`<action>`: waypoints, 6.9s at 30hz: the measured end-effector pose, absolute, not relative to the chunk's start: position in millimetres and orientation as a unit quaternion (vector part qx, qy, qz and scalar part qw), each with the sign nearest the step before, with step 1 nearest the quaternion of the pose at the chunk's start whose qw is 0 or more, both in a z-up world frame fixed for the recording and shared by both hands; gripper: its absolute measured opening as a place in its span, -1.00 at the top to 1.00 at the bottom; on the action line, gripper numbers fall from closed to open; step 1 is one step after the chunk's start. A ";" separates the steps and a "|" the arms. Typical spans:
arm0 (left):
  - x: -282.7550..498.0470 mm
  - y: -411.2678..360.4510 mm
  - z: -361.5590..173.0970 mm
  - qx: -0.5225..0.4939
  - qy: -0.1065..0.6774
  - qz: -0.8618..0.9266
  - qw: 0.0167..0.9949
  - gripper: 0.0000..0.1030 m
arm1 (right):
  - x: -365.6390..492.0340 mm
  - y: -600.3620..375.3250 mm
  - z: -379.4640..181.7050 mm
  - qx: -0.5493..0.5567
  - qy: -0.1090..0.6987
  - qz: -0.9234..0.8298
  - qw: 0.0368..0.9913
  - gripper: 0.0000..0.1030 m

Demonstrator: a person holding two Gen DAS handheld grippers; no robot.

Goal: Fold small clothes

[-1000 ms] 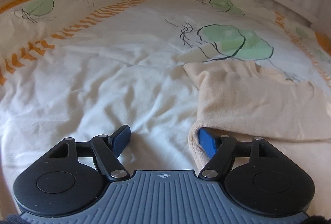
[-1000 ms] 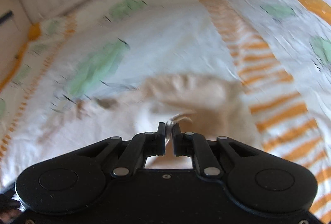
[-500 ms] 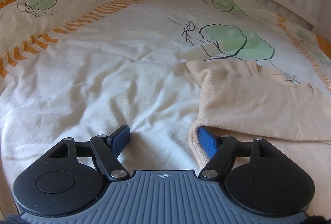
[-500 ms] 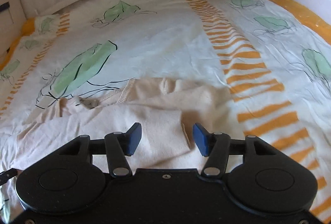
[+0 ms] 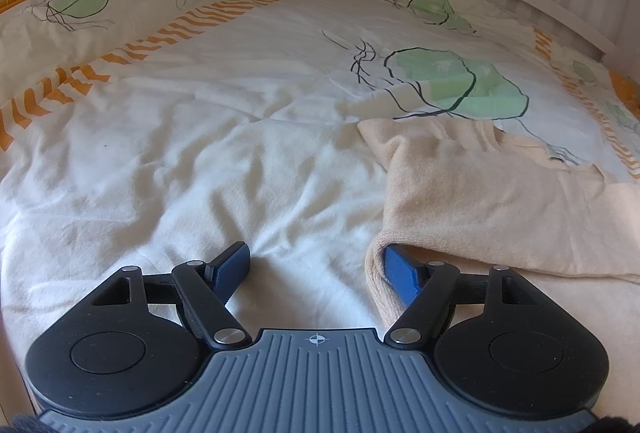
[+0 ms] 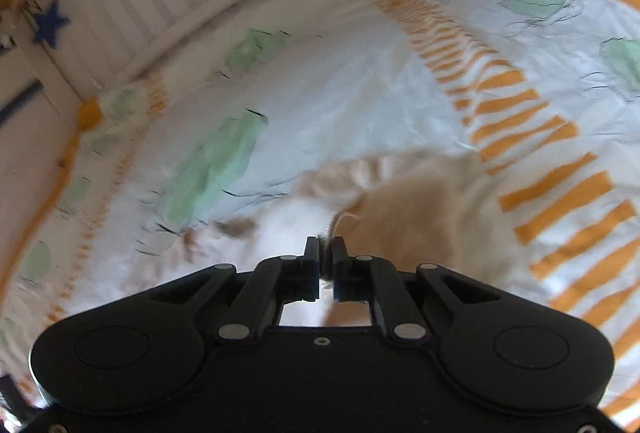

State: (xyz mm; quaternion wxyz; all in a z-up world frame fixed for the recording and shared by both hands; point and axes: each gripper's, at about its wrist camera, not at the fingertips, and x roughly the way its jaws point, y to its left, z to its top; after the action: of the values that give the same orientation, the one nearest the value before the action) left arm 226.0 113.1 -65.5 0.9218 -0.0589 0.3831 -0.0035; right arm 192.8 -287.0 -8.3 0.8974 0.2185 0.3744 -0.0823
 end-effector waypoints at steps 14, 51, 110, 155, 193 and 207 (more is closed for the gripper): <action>217.2 131.0 -38.6 -0.110 0.312 0.037 0.943 -0.40 | 208.7 -230.2 17.7 0.096 0.325 -0.039 0.940 -0.48; 235.2 115.3 -72.3 -0.127 0.368 0.024 0.921 -0.40 | 395.8 25.5 -46.2 -0.102 0.459 0.363 0.804 0.77; 219.0 89.1 -76.3 -0.037 0.355 -0.052 0.933 -0.77 | 117.2 -287.2 -54.0 0.187 0.371 -0.049 0.908 -0.87; 209.6 82.0 -82.1 -0.018 0.352 -0.055 0.934 -0.99 | 163.9 -333.1 -57.3 0.141 0.287 -0.155 0.935 -0.92; 198.2 78.5 -55.6 0.003 0.411 -0.041 0.911 -0.95 | 142.0 -324.9 -52.8 0.093 0.405 -0.109 0.903 -0.98; 102.3 71.1 -5.8 0.038 0.429 -0.121 0.894 -0.95 | 52.3 -330.4 -10.2 0.226 0.477 -0.039 0.849 -0.98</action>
State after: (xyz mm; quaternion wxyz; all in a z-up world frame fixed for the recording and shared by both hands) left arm 102.3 71.1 -5.8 0.8944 0.0380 0.4290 -0.1210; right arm 52.3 -330.4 -10.2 0.8488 0.2258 0.4765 -0.0390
